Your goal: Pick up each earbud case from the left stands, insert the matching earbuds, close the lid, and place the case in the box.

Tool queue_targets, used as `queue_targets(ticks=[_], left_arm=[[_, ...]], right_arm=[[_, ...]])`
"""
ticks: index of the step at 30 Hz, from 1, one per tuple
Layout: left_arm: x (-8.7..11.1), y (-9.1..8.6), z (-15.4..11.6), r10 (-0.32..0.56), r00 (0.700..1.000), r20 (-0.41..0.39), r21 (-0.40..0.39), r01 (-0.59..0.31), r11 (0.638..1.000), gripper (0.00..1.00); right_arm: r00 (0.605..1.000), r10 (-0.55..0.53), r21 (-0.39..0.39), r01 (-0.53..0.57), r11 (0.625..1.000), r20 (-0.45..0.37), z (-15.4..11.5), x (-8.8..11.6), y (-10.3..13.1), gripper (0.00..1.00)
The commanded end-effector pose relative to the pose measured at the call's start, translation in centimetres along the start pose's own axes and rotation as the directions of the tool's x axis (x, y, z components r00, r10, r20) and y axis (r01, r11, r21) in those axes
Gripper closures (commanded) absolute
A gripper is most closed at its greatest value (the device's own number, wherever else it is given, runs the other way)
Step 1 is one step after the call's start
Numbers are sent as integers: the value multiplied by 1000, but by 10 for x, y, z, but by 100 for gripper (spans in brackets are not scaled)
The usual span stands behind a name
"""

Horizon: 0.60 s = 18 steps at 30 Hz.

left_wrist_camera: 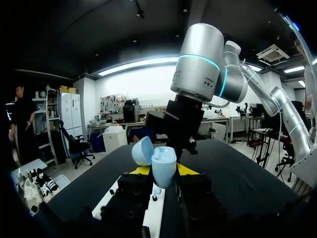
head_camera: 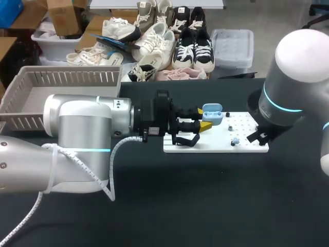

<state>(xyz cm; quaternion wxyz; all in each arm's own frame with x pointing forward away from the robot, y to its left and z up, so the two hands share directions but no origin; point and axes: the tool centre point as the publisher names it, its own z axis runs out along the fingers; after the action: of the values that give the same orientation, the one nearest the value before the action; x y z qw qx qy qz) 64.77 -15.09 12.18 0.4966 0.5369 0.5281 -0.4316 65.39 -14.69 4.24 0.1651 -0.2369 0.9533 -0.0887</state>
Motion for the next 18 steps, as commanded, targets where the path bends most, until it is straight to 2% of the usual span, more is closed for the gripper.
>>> queue_targets(ticks=[1,4,10,11,15,18], left_arm=[[1,-1,0,1,1000,2,-6,-1,1000,100],[1,-1,0,1,1000,2,-6,-1,1000,100],[1,-1,0,1,1000,2,-6,-1,1000,100],[1,-1,0,1,1000,2,-6,-1,1000,100],[1,-1,0,1,1000,2,-6,-1,1000,100],[1,-1,0,1,1000,2,-6,-1,1000,100]], right_arm=[[1000,3,7,-3,1000,5,-1,2,1,100],[1000,11,4,-11,1000,2,0,2,0,100],[986,163,15,-162,987,-47,2,5,-5,100],[979,197,2,-197,980,-54,1,6,-7,100],[950,301,75,-296,952,-85,-1,9,-8,100],[917,387,88,-379,921,-99,-4,12,-11,100]])
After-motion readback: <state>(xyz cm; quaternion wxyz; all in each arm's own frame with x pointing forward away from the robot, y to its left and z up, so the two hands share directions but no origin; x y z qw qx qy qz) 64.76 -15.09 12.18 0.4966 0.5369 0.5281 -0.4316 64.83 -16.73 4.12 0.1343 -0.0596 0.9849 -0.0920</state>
